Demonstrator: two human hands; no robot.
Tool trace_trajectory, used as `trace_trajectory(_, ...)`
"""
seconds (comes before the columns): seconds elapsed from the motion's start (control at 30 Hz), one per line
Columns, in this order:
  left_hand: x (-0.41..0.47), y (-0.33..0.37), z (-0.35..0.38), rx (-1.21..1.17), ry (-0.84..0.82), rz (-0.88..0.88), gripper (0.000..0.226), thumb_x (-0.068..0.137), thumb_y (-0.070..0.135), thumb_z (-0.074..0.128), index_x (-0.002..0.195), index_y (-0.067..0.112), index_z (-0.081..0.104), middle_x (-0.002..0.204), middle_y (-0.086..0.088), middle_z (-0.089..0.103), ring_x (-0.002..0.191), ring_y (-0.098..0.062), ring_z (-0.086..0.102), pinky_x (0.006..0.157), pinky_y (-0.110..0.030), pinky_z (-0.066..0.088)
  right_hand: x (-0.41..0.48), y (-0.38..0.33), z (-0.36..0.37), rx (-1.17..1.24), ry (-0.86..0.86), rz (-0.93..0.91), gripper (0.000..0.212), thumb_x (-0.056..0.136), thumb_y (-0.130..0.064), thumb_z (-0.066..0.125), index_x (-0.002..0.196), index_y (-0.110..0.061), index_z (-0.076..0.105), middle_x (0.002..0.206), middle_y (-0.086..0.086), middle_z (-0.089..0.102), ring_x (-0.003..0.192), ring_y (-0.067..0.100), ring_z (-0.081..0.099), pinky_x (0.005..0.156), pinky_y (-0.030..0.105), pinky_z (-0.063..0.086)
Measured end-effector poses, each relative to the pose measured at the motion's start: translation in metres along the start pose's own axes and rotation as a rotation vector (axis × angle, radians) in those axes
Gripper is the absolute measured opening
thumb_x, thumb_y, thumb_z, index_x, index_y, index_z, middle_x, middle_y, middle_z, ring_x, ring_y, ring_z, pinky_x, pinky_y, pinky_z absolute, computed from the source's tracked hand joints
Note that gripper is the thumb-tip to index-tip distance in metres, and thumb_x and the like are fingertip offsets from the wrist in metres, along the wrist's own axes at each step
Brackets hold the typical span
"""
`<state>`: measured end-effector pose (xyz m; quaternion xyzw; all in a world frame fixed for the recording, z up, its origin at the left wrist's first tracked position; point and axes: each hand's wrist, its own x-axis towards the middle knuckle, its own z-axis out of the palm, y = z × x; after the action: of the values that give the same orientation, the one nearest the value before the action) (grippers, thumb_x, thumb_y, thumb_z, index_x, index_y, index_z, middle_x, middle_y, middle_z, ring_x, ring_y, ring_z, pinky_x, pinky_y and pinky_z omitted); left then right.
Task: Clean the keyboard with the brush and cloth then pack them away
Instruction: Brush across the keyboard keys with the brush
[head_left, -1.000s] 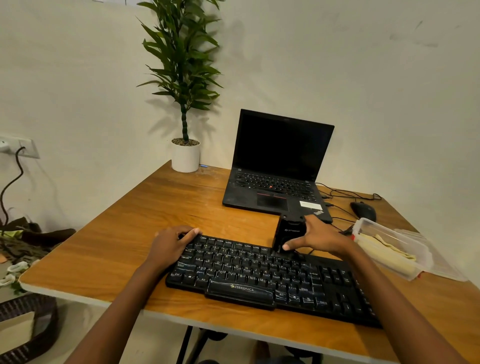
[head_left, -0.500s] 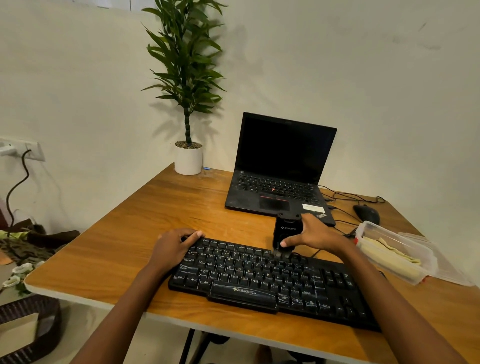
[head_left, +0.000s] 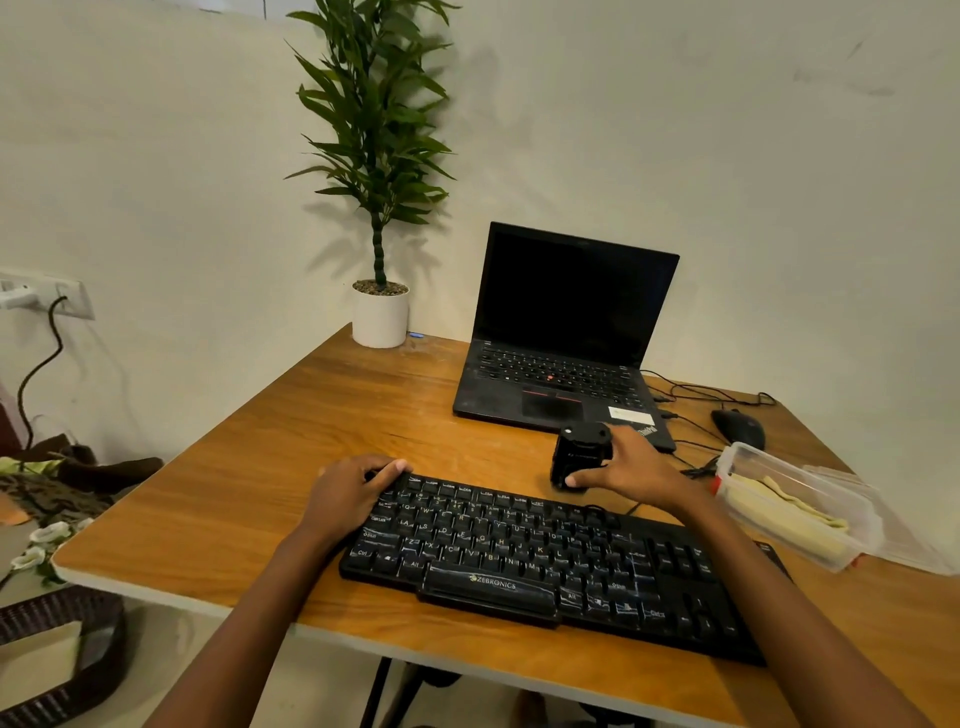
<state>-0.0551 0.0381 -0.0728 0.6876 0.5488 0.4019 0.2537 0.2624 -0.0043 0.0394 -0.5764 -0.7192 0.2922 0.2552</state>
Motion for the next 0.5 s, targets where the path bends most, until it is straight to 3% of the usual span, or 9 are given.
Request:
trace_trajectory(0.13, -0.0007, 0.0007, -0.0001, 0.002, 0.002, 0.004, 0.020, 0.079, 0.061, 0.040, 0.084, 0.055, 0.058, 0.086, 0.027, 0.061, 0.084, -0.001, 0.060, 0.098, -0.061, 0.038, 0.0017, -0.0043, 0.0039, 0.012, -0.076, -0.009, 0.038, 0.072, -0.013, 0.077, 0.097, -0.025, 0.052, 0.094, -0.012, 0.059, 0.089, 0.003, 0.057, 0.068, 0.011, 0.041)
trace_trajectory(0.2, -0.0006, 0.0015, 0.0002, 0.006, -0.005, 0.009, 0.018, 0.079, 0.061, 0.040, 0.083, 0.056, 0.057, 0.086, 0.027, 0.061, 0.082, 0.000, 0.059, 0.097, -0.061, 0.038, 0.0028, -0.0043, 0.0048, 0.016, -0.014, -0.024, 0.038, 0.071, -0.011, 0.078, 0.095, -0.025, 0.051, 0.093, -0.013, 0.058, 0.087, 0.001, 0.055, 0.067, 0.010, 0.042)
trace_trajectory(0.33, -0.0006, 0.0011, -0.0005, 0.006, -0.002, 0.000, 0.017, 0.080, 0.060, 0.040, 0.083, 0.057, 0.056, 0.094, 0.019, 0.067, 0.086, -0.007, 0.061, 0.096, -0.062, 0.038, 0.0057, -0.0037, 0.0080, 0.017, -0.064, -0.025, 0.041, 0.069, -0.015, 0.079, 0.101, -0.023, 0.054, 0.100, -0.005, 0.063, 0.097, 0.010, 0.059, 0.078, 0.018, 0.045)
trace_trajectory(0.5, -0.0004, 0.0014, -0.0008, 0.010, -0.005, 0.002, 0.015, 0.081, 0.059, 0.040, 0.082, 0.058, 0.055, 0.094, 0.016, 0.069, 0.088, -0.009, 0.063, 0.097, -0.059, 0.039, 0.0102, -0.0035, 0.0088, 0.020, -0.030, -0.025, 0.044, 0.068, -0.015, 0.081, 0.103, -0.019, 0.054, 0.099, -0.005, 0.062, 0.098, 0.015, 0.059, 0.079, 0.021, 0.046)
